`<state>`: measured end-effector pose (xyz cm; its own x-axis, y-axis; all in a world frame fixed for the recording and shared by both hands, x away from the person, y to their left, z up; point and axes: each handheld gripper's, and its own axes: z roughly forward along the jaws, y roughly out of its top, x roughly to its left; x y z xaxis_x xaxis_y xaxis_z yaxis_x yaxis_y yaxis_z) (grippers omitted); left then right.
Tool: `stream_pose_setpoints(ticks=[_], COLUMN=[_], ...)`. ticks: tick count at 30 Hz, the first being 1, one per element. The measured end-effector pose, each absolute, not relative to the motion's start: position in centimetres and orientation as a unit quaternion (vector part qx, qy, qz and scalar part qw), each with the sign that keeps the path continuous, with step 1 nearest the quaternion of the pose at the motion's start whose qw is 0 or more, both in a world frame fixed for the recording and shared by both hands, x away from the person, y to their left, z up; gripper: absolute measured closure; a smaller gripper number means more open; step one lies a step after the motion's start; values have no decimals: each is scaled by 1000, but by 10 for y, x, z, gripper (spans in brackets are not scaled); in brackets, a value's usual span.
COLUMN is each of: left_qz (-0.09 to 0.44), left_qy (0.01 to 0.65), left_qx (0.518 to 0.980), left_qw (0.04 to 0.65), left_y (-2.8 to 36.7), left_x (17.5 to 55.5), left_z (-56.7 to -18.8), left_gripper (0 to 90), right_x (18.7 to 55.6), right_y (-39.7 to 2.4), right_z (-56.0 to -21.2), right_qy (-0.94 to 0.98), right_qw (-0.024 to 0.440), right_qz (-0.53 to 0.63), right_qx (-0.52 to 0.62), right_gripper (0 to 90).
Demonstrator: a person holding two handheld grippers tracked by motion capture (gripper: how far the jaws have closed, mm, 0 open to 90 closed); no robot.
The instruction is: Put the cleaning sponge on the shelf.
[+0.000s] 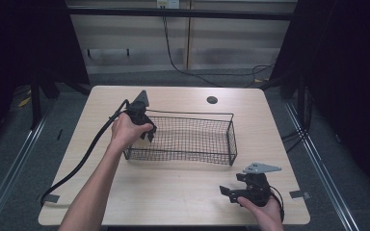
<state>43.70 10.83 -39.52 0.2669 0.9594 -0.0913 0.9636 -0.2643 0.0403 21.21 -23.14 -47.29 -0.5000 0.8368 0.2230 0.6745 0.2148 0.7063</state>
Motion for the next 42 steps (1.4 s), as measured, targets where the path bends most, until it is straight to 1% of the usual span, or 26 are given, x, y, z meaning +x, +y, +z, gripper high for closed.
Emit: stream_pose_setpoints(ticks=[5, 9, 11, 16, 18, 22, 26, 29, 31, 32, 42], left_qz=[-19, -29, -21, -23, -18, -24, -19, -30, -28, -20, -27], left_qy=[608, 616, 613, 610, 611, 609, 608, 597, 602, 605, 602], left_qx=[793, 786, 789, 791, 791, 793, 794, 801, 798, 796, 798], left_qw=[35, 35, 26, 34, 24, 20, 13, 15, 10, 3, -1], left_y=[107, 112, 113, 109, 108, 107, 104, 101, 102, 102, 103], left_x=[438, 439, 439, 436, 437, 437, 438, 436, 437, 438, 439], left_z=[-403, -411, -413, -413, -417, -422, -426, -428, -431, -432, -438], left_gripper=[282, 282, 282, 282, 282, 281, 281, 280, 280, 279, 272], right_x=[212, 212, 212, 212, 212, 212, 212, 211, 212, 212, 211], right_y=[-231, -231, -231, -230, -230, -231, -231, -231, -231, -230, -231], right_z=[-473, -473, -473, -473, -473, -473, -472, -472, -472, -472, -472], right_qy=[774, 773, 774, 774, 774, 775, 772, 772, 773, 773, 773], right_qw=[103, 102, 102, 101, 102, 102, 105, 105, 104, 104, 104], right_qz=[391, 392, 392, 391, 391, 391, 392, 393, 392, 393, 393], right_qx=[487, 488, 487, 488, 487, 486, 489, 487, 488, 488, 488], right_gripper=[157, 157, 157, 157, 157, 157, 159, 160, 160, 159, 160])
